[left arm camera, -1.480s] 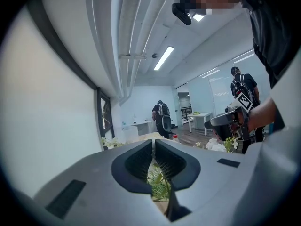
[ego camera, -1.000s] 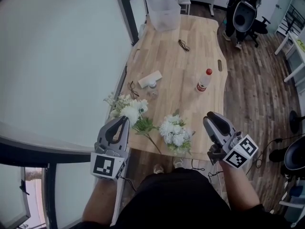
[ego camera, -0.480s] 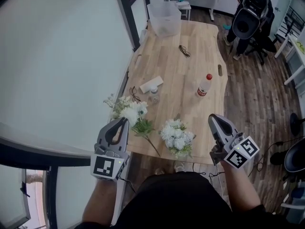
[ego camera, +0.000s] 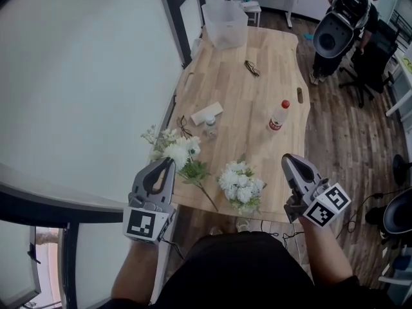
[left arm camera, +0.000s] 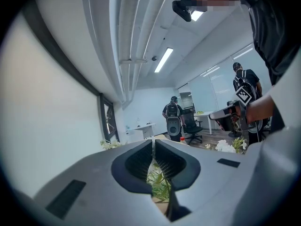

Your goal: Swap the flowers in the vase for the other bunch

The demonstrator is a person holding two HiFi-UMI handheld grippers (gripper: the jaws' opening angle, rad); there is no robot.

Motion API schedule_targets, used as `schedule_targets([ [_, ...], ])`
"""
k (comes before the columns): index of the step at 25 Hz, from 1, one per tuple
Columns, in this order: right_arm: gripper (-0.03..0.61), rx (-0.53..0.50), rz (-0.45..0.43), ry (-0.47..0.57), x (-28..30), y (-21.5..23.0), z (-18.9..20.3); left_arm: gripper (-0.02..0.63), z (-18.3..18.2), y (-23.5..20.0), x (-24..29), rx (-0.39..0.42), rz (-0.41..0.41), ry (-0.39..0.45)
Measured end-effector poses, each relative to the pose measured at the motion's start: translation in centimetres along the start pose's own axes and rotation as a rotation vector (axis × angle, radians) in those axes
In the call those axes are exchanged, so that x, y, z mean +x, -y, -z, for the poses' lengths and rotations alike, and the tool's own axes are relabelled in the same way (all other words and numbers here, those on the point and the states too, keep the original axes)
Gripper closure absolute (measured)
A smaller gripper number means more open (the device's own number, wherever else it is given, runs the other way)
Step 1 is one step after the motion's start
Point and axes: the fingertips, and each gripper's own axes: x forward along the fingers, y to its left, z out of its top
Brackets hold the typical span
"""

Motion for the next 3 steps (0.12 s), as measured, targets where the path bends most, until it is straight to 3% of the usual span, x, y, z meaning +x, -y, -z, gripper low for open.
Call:
schedule_targets([
  [3,0.552,0.002,-0.003,-0.002,0.03,0.06,0.10,0.591,-0.01,0.04,-0.01,-0.012,-0.009,-0.023],
])
